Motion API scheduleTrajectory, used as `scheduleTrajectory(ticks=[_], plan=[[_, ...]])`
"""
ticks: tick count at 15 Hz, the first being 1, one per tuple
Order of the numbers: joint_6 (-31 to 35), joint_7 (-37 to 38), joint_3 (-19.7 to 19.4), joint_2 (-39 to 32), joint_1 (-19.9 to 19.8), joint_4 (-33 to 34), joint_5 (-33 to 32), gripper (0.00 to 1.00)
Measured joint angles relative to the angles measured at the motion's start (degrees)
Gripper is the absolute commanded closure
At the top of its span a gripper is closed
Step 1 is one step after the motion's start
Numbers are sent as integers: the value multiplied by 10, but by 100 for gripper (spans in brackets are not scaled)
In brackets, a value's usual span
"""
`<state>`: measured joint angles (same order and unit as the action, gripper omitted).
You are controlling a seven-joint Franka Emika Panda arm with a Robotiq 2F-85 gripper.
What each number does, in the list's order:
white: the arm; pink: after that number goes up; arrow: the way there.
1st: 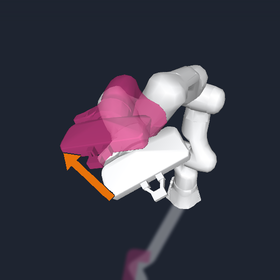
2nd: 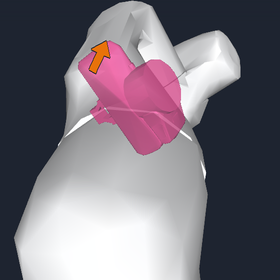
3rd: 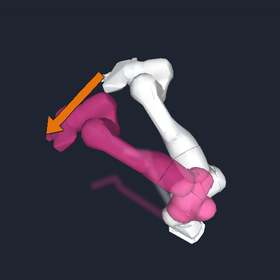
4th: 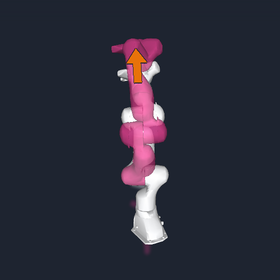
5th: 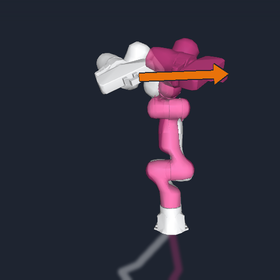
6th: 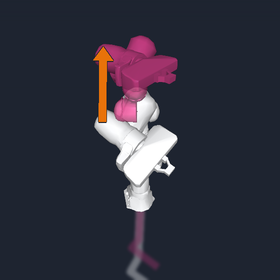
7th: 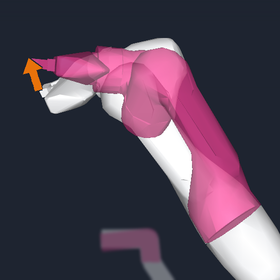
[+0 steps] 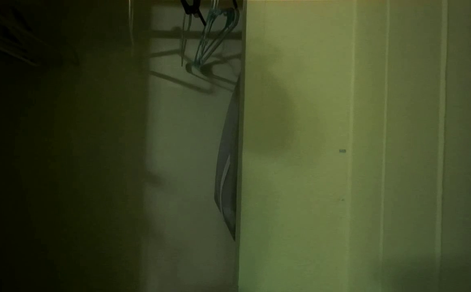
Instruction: Shift the blue coat hanger to the left
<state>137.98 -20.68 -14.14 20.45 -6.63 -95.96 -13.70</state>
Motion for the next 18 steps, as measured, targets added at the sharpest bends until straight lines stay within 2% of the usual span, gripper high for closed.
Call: scheduleTrajectory(ticks=[6, 14, 15, 18], plan=[[-60, -7, -1, -8, 2, 25, 28, 0], [-66, -33, -16, -9, 20, 46, 112, 0], [-66, -33, -17, -9, 20, 46, 114, 23], [-66, -34, -17, -13, 20, 46, 114, 41]])
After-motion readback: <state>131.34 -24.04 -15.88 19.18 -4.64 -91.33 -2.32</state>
